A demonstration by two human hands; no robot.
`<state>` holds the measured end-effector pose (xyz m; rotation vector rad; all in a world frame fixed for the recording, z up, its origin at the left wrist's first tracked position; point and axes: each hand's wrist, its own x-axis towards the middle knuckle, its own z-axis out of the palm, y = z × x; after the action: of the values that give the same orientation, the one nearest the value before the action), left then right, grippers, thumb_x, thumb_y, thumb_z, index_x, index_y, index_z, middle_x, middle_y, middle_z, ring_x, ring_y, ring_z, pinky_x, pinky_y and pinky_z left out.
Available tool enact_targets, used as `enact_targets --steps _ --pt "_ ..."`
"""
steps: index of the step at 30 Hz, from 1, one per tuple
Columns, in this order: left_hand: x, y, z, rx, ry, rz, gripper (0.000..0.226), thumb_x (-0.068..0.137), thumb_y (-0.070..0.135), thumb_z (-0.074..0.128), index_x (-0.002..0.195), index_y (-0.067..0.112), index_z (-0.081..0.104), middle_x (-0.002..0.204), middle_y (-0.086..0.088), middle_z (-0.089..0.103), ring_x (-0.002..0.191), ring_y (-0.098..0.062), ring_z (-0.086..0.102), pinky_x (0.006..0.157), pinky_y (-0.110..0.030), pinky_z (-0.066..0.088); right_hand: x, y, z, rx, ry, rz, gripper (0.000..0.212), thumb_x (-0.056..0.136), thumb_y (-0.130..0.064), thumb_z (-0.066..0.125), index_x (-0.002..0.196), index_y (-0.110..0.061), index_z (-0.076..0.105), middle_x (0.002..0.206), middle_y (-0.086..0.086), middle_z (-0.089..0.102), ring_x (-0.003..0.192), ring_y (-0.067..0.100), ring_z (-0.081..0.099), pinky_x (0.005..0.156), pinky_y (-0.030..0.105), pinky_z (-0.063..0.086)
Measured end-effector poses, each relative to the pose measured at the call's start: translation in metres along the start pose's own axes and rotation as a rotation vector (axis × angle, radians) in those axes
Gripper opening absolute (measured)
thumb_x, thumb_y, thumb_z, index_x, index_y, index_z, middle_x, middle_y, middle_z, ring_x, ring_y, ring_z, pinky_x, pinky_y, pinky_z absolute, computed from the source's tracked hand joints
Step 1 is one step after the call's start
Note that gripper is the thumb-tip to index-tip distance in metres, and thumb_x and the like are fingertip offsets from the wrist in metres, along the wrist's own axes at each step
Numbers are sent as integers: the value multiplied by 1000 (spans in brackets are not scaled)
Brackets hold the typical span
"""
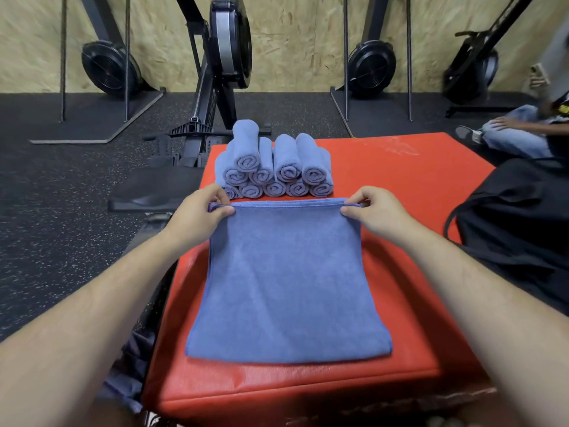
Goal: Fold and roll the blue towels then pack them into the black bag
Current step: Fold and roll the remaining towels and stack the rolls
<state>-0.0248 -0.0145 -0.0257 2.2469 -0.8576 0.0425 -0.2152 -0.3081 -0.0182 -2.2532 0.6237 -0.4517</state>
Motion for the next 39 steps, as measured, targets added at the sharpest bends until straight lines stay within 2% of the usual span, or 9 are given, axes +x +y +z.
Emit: enact_targets --steps 4,9,12,17,20,24,28,33,39 --pt "-11 7 -16 -67 46 -5 17 83 22 77 79 23 61 80 0 63 69 -12 51 62 -21 39 -18 -11 -21 61 12 -42 9 79 -11 81 82 -10 73 75 -5 69 67 8 56 58 14 41" --pt "-22 18 -37 -59 77 26 14 82 19 78 77 23 65 79 3 69 78 -19 64 73 -32 49 -36 -21 -44 49 3 -94 7 81 -16 80 81 -17 73 81 -5 73 74 9 63 72 27 49" --pt "-27 24 -48 -36 93 80 15 84 16 76 82 22 62 78 3 67 75 -20 62 72 -34 48 -42 -28 -54 24 -18 -132 7 85 -11 76 85 -17 72 80 -8 72 70 1 62 69 18 48" --pt "-25 30 -56 259 77 135 2 89 24 71 90 23 70 83 7 62 86 -20 58 77 -39 49 -46 -38 -57 -117 -4 -182 15 87 -11 72 96 -23 70 78 -15 63 71 9 54 66 19 41" --pt "-24 40 -54 263 138 47 5 89 26 69 86 24 73 83 6 65 83 -20 61 73 -36 49 -45 -47 -56 -165 10 -133 13 89 -11 67 86 -22 72 72 -11 68 63 6 59 58 15 40" --pt "-20 58 -52 40 194 -60 11 91 15 64 81 19 67 76 1 71 62 -10 67 61 -26 47 -44 -58 -52 69 49 -32 11 93 -4 59 90 -11 67 80 11 74 70 21 73 57 28 54" --pt "-13 74 -59 -42 327 16 8 90 15 60 84 18 63 83 4 67 82 -18 61 71 -35 47 -41 -69 -56 51 260 -147 13 91 -11 62 88 -22 68 86 -13 68 77 5 63 68 25 47" --pt "-12 96 -81 -144 487 199 7 93 12 60 90 16 66 90 5 67 89 -13 60 80 -29 44 -49 -90 -72 163 472 -325 12 93 -12 62 98 -19 69 99 -11 69 93 4 64 82 21 48" --pt "-38 88 -87 -91 307 223 6 91 17 66 88 22 68 80 9 67 73 -8 56 66 -22 41 -71 -68 -85 37 375 -373 13 90 -10 66 92 -23 69 90 -15 68 85 4 62 78 14 44"
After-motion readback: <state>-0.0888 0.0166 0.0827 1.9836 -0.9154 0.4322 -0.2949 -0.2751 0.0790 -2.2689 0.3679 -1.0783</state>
